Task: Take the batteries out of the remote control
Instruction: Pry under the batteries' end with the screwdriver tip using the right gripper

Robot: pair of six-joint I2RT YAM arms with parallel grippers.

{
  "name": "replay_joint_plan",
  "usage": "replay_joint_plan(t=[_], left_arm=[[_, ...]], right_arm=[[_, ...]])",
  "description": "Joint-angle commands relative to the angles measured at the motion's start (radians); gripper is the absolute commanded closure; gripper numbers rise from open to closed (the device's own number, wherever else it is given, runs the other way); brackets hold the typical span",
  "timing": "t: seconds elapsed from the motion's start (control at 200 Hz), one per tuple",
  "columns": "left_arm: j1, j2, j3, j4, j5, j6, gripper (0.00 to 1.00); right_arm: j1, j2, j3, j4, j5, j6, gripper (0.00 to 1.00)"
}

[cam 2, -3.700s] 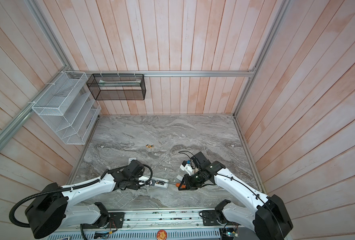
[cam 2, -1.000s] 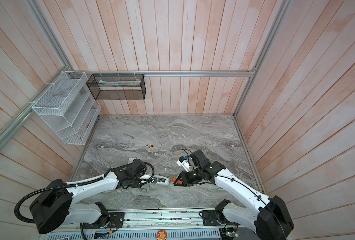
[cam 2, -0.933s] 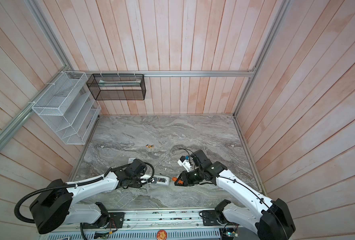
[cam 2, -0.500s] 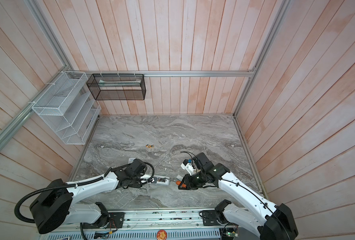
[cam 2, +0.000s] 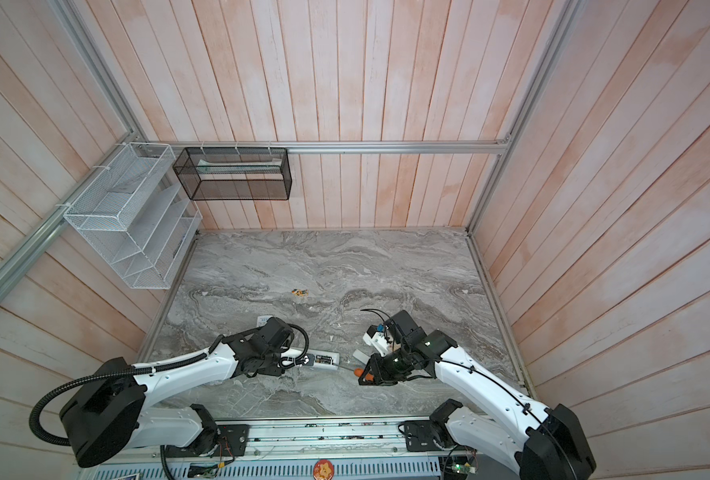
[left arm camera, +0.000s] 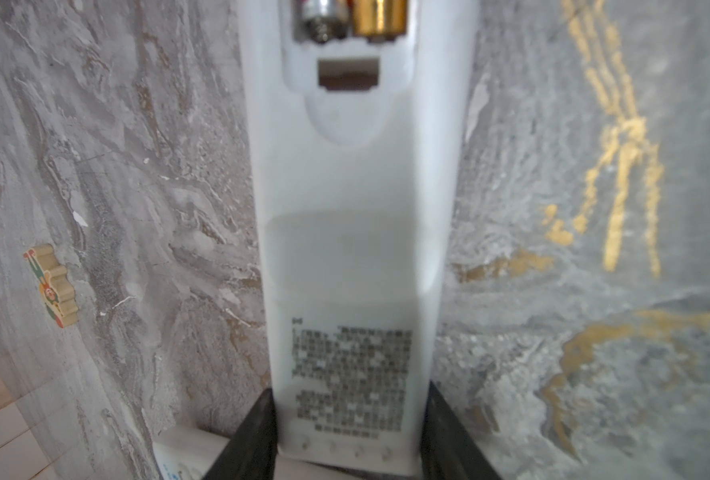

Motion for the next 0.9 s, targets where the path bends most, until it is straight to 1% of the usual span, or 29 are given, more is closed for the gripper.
replay_joint_plan(t=[0.0,0.325,0.515,0.66,0.895], left_arm=[[0.000,0.003,0.025,0.013,0.028,-0.011,0.97],[-0.002,0.003,0.027,0.013,0.036,-0.011,0.97],[-0.003,0.003,0.028,0.010,0.040,-0.012,0.97],[-0.002,0.004,0.029,0.010,0.042,-0.013,0.97],[-0.002,0.008,0.030,0.008,0.046,-0.014,0.97]], right_arm=[[-0.004,0.021,-0.017,0.031,-0.018,-0.009,1.00],[-0.003,0.048,-0.017,0.077,-0.044,-0.008,1.00],[0.000,0.042,0.001,0.136,-0.107,0.013,1.00],[0.018,0.041,0.040,0.162,-0.132,0.027,1.00],[0.028,0.057,0.079,0.194,-0.125,0.044,1.00]])
